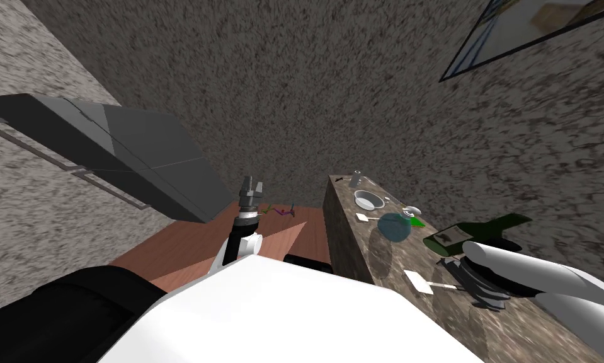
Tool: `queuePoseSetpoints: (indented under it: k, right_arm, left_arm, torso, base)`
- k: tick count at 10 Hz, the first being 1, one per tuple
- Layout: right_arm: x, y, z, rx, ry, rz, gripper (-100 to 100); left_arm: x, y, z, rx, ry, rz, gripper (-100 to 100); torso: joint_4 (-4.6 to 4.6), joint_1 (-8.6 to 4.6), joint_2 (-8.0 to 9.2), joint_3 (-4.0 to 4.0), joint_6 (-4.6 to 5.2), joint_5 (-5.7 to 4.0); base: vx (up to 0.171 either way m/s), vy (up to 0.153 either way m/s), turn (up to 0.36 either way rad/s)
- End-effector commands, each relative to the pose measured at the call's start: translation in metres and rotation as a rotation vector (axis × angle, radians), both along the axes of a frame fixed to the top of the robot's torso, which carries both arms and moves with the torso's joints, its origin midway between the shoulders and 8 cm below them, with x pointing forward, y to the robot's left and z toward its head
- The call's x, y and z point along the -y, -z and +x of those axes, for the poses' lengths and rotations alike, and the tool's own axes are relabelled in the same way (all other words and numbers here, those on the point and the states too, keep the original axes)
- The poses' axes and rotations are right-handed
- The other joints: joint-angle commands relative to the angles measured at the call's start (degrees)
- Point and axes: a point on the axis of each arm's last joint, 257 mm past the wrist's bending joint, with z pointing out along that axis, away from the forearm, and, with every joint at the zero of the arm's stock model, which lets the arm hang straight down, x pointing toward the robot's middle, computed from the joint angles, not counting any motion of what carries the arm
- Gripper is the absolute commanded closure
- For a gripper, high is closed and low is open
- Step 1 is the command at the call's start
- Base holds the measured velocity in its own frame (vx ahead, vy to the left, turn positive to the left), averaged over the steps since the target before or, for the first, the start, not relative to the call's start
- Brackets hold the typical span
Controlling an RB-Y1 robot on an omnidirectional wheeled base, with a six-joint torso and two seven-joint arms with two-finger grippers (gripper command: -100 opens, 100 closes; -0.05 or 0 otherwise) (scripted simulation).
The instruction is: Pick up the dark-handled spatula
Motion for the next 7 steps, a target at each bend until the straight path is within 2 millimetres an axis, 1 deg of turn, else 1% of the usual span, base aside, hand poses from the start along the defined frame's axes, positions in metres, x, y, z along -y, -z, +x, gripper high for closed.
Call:
queuePoseSetpoints:
  k: [1,2,3,4,5,6,7]
  right_arm:
    - [0.005,0.004,-0.008,-0.011,0.019,0.003,-100]
    - [0.019,0.000,-0.016,0.015,0.082,-0.002,-100]
    - [0.023,0.005,-0.028,-0.004,0.111,0.003,-100]
    - [0.025,0.008,-0.036,-0.016,0.130,0.007,-100]
    - [0.037,0.002,-0.041,0.015,0.187,-0.001,-100]
    - [0.040,0.006,-0.053,-0.002,0.215,0.004,-100]
    - [0.042,0.010,-0.063,-0.016,0.237,0.008,-100]
  left_arm:
    - [0.000,0.000,0.000,0.000,0.000,0.000,0]
    - [0.000,0.000,0.000,0.000,0.000,0.000,0]
    - [0.000,0.000,0.000,0.000,0.000,0.000,0]
    - [0.000,0.000,0.000,0.000,0.000,0.000,0]
    - [0.000,0.000,0.000,0.000,0.000,0.000,0]
    - [0.000,0.000,0.000,0.000,0.000,0.000,0]
    - [0.000,0.000,0.000,0.000,0.000,0.000,0]
  torso:
    - [0.00,0.00,0.00,0.00,0.00,0.00]
    - [-0.07,0.18,-0.30,-0.17,0.05,0.05]
    - [-0.03,0.04,-0.05,-0.06,-0.05,0.04]
    - [0.01,-0.12,0.06,0.03,-0.03,-0.01]
    - [-0.02,-0.03,-0.11,-0.06,0.01,0.00]
    - [0.00,-0.09,0.07,0.02,-0.02,0.00]
    - [0.02,-0.11,0.11,0.06,0.01,-0.02]
  base:
    - [-0.017,0.003,0.044]
    - [-0.139,-0.054,0.323]
    - [-0.175,-0.102,0.479]
    - [-0.094,-0.056,0.304]
    - [-0.177,-0.070,0.380]
    - [-0.186,-0.076,0.368]
    - [-0.081,0.027,0.229]
